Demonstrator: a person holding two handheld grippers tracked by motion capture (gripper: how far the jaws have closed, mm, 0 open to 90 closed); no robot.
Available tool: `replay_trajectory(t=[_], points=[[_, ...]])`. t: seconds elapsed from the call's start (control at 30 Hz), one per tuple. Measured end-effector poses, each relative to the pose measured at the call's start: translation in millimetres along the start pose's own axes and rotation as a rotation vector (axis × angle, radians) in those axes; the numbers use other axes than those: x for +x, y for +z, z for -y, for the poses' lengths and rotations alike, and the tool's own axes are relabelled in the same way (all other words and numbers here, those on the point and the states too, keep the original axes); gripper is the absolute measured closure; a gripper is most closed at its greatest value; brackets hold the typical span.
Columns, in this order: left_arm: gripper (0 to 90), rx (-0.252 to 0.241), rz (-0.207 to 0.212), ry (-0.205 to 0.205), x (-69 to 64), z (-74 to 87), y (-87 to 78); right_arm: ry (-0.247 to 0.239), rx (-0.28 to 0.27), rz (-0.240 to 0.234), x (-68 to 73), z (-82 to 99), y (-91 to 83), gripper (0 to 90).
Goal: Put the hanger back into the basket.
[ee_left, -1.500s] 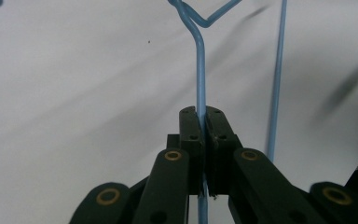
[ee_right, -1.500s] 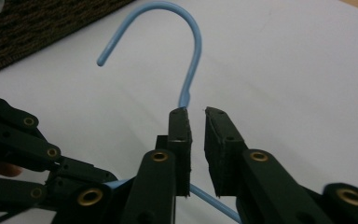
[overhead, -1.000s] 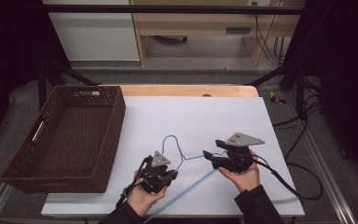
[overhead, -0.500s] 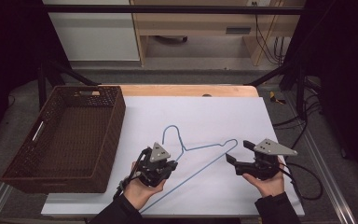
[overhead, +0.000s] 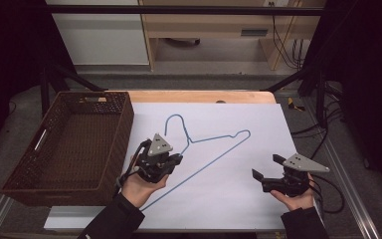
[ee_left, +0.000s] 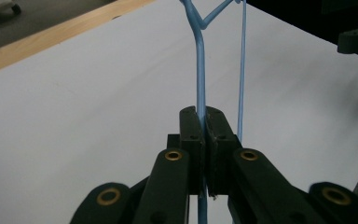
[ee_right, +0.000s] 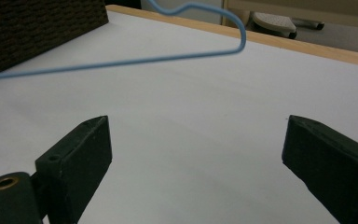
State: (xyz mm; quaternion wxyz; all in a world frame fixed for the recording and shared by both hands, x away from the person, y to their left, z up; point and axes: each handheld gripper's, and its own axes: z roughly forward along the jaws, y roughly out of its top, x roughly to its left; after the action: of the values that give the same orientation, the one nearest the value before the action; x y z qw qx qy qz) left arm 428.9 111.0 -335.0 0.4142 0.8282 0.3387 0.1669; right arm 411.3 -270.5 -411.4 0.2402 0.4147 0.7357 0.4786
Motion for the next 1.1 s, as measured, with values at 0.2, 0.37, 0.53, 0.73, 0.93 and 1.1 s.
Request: replay_trajectory(t=[0.2,0.37,0.53,0.73,0.93,1.1], points=[[87.4,0.005,-0.001,0.029,9.8,-13.8,-7.9,0.003,0.012,-0.001,-4.8,5.4,0.7,6.0],[87.4,0.018,-0.005,0.047,18.1,-24.1,-15.1,0.015,0.023,0.006,-9.7,8.5,0.9,5.7],[87.4,0.022,-0.024,0.048,31.1,-33.0,-21.9,0.019,0.033,0.010,-11.7,10.7,2.4,5.3],[87.4,0.016,-0.078,0.056,49.5,-39.3,-36.0,0.015,0.032,0.011,-13.2,12.0,2.0,4.5],[87.4,0.009,-0.129,0.051,68.5,-43.3,-53.1,0.012,0.028,0.017,-13.5,11.9,1.4,3.8],[87.4,-0.021,-0.160,0.040,82.6,-45.3,-66.6,0.013,0.031,0.024,-14.0,11.9,0.9,3.2]])
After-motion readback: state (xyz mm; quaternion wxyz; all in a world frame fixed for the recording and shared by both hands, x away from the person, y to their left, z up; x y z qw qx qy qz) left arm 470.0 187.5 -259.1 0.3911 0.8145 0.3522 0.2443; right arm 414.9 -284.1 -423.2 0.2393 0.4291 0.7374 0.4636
